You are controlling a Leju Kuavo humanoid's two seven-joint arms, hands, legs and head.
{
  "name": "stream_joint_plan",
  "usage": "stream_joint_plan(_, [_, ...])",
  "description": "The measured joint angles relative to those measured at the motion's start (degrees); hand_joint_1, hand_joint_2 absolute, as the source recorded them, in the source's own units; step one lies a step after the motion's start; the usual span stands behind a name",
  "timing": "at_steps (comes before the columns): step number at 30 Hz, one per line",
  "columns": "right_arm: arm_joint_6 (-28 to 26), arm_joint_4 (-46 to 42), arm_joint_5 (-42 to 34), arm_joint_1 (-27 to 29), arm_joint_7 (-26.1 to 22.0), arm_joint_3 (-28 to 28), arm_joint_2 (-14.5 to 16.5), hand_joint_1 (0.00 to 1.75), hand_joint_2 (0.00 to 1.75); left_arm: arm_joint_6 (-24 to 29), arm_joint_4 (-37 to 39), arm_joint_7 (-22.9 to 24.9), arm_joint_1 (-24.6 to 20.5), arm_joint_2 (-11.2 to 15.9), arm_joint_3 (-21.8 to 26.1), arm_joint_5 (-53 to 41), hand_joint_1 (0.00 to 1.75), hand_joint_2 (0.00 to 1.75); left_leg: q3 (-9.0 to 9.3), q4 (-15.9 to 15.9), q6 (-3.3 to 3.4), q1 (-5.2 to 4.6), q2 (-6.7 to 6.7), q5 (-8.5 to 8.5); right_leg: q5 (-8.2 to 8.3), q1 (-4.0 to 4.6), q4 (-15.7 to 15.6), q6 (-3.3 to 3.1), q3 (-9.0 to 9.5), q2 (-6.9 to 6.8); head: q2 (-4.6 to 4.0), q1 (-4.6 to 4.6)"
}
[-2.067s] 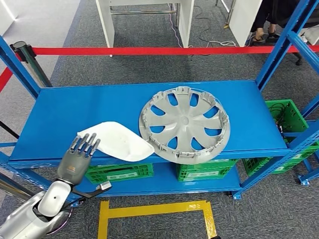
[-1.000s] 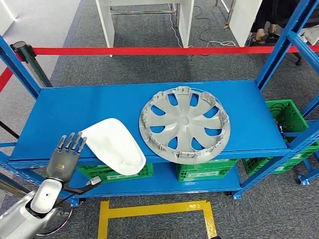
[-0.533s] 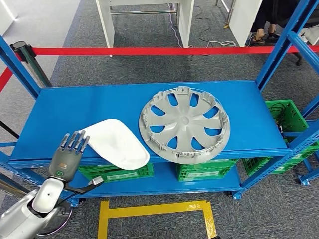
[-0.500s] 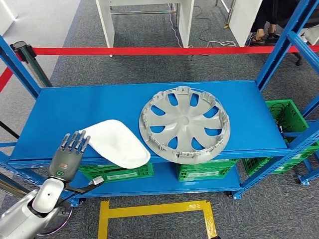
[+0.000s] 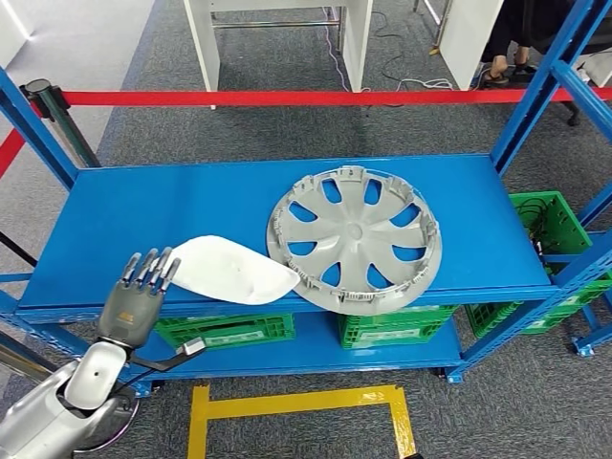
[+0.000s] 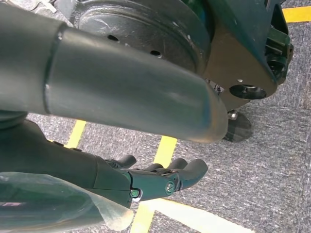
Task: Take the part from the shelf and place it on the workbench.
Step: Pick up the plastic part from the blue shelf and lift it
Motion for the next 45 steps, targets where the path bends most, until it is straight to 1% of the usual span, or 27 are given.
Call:
stream_joint_plan(13, [0.0, 0.0, 0.4, 0.0, -0.1, 0.0, 0.0, 0.0, 0.0, 1.5, -1.4, 1.3, -1.0, -0.1, -2.6, 0.0, 0.0, 1.75, 0.0, 0.0, 0.02, 0.0, 0.0, 0.02, 0.03, 0.0, 0.0, -0.02, 0.01, 0.0, 0.0, 0.0])
stream_joint_plan(30, [0.0, 0.0, 0.5, 0.0, -0.1, 0.0, -0.1, 0.0, 0.0, 1.8, -1.5, 1.5, -1.6, -0.1, -2.9, 0.0, 0.0, 1.75, 0.0, 0.0, 0.02, 0.0, 0.0, 0.02, 0.03, 0.0, 0.0, -0.02, 0.0, 0.01, 0.0, 0.01])
stream_joint_plan(45, [0.0, 0.0, 0.7, 0.0, -0.1, 0.0, -0.1, 0.0, 0.0, 2.2, -1.5, 2.2, -2.2, 0.0, -4.2, 0.0, 0.0, 1.75, 0.0, 0.0, 0.02, 0.0, 0.0, 0.02, 0.03, 0.0, 0.0, -0.02, 0.0, 0.01, 0.0, 0.01])
